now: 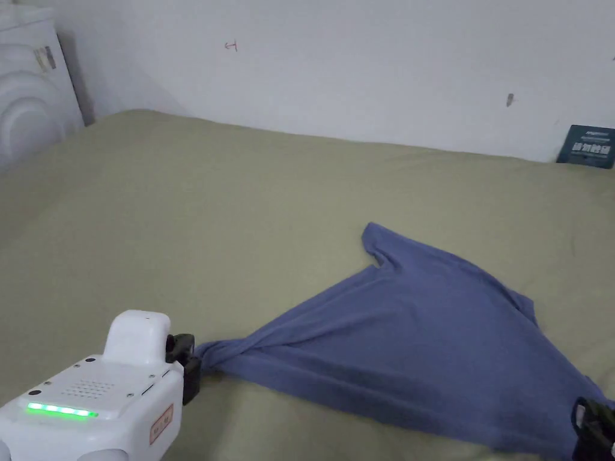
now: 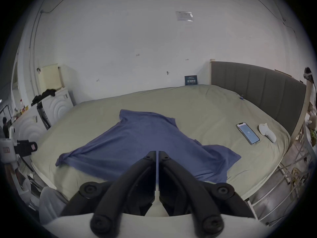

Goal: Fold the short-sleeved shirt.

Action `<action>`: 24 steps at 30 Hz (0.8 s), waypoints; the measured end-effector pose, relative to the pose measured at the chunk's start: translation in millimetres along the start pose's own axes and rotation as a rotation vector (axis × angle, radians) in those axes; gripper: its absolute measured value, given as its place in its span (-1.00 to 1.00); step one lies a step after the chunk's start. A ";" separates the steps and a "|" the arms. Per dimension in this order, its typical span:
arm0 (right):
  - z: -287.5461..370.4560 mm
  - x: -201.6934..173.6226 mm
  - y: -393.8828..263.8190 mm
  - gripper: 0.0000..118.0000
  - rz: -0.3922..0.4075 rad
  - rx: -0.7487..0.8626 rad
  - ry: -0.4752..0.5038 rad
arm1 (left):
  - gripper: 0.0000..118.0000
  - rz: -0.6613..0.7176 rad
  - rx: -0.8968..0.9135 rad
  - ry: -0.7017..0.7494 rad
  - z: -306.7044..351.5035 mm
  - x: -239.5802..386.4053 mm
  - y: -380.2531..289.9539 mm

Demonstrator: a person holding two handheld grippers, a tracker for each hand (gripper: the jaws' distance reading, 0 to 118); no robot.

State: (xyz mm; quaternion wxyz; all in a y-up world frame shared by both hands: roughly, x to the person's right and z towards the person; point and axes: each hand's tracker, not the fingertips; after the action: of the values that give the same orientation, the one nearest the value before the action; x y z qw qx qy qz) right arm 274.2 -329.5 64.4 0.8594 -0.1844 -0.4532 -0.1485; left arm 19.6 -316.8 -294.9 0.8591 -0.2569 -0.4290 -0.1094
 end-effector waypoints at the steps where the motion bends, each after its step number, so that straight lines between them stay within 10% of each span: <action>1: -0.2 -6.2 -2.7 -0.96 0.012 0.003 0.002 | -0.98 0.007 -0.006 0.007 -5.2 -6.4 -3.7; 18: -21.9 -51.7 -22.1 -0.97 0.107 -0.090 0.092 | -0.94 0.017 -0.261 0.009 -92.3 -54.0 -12.2; 21: -27.1 -49.5 -25.7 -0.97 0.102 -0.111 0.087 | 0.61 0.026 -0.298 0.014 -118.7 -53.2 -3.5; 24: -31.4 -46.6 -27.3 -0.97 0.093 -0.131 0.080 | 0.86 0.029 -0.334 0.017 -144.1 -49.9 2.1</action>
State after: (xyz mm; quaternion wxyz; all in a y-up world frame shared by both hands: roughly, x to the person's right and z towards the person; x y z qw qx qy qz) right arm 260.0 -363.9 14.2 0.8689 -0.2549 -0.3988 -0.1448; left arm 88.2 -393.8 -407.3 0.8095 -0.4012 -0.3939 -0.1690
